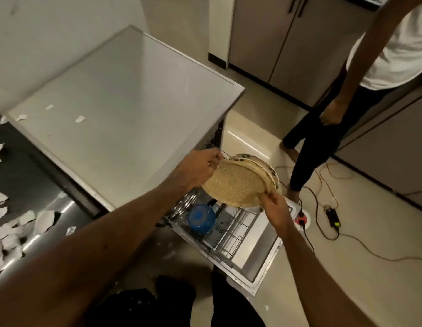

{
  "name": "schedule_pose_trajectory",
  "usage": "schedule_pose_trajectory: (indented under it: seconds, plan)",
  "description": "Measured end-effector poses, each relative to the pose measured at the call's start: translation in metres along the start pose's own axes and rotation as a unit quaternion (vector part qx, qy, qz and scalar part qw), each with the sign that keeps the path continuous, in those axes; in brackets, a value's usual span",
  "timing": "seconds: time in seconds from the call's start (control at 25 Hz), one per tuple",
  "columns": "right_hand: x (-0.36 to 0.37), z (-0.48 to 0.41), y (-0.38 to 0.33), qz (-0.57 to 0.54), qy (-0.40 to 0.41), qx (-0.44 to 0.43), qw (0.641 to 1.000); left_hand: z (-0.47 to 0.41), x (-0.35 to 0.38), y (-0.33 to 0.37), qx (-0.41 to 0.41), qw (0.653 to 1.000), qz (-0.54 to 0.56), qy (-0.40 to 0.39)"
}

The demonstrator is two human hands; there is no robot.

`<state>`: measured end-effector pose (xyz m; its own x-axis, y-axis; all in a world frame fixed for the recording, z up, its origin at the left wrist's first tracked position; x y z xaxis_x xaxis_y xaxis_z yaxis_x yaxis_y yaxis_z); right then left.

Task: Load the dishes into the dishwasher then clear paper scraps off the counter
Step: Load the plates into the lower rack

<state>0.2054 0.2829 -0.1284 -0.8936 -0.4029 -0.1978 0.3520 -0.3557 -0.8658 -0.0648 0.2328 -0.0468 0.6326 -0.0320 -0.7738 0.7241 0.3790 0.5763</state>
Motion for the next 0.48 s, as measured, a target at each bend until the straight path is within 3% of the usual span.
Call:
schedule_pose_trajectory:
  seconds: [0.24,0.48]
  plan:
    - [0.0,-0.081,0.088,0.231,-0.032,0.019,0.972,-0.084,0.119,-0.033,0.03,0.994,-0.081,-0.062]
    - [0.009,-0.138,0.158,0.286,0.013,0.023,0.958,-0.134,0.218,-0.083,0.023,0.99,-0.131,-0.037]
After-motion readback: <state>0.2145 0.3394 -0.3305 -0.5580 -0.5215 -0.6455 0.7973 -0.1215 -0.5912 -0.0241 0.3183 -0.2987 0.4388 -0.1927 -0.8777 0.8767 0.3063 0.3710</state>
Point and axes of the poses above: each hand's wrist, its own z-axis away from the middle knuckle, its own x-axis out of the palm, y = z × x, the point moved 7 cm from there along -z, towards the middle knuckle, and after that the axes turned 10 degrees about -z, right-handed, at the moved point
